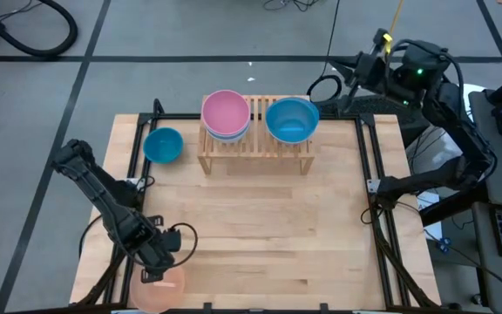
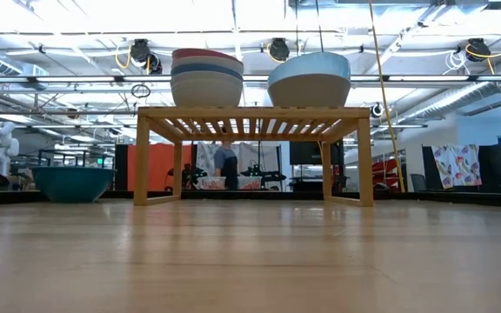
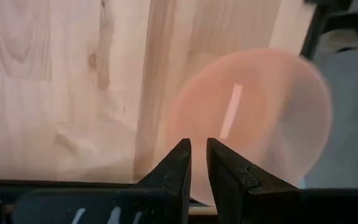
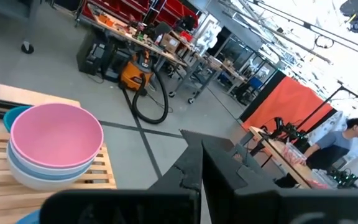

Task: Place and stack bowls onto a shelf
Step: Stack the large orange bowl on top of the large blue bowl on the shelf

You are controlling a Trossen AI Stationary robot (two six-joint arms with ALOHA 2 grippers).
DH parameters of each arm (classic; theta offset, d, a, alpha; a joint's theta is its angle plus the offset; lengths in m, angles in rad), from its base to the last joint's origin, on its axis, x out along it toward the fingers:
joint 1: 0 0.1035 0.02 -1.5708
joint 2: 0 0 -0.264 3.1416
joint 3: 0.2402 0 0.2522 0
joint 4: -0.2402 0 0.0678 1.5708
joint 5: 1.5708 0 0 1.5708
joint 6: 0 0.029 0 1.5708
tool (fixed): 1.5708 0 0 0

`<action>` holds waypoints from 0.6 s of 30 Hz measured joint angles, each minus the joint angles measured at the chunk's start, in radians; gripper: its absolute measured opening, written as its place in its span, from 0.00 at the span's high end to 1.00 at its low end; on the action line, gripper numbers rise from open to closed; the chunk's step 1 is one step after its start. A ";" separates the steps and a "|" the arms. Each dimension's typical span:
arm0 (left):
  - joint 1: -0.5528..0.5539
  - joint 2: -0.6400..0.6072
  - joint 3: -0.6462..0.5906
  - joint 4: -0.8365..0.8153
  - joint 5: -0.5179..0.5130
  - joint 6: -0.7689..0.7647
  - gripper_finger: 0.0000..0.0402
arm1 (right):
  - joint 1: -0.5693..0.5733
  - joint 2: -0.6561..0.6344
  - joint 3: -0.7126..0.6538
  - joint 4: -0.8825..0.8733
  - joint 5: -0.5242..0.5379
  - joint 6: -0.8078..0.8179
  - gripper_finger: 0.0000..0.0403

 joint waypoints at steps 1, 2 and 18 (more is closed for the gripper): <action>-0.003 0.000 -0.010 0.004 -0.006 0.010 0.86 | 0.000 -0.001 0.000 -0.002 0.000 0.009 1.00; -0.007 0.000 -0.023 0.011 -0.014 0.021 0.86 | 0.000 -0.001 0.000 -0.003 0.000 0.012 1.00; -0.031 0.001 -0.195 0.147 -0.042 0.089 0.86 | 0.000 -0.001 0.000 -0.060 0.000 0.013 1.00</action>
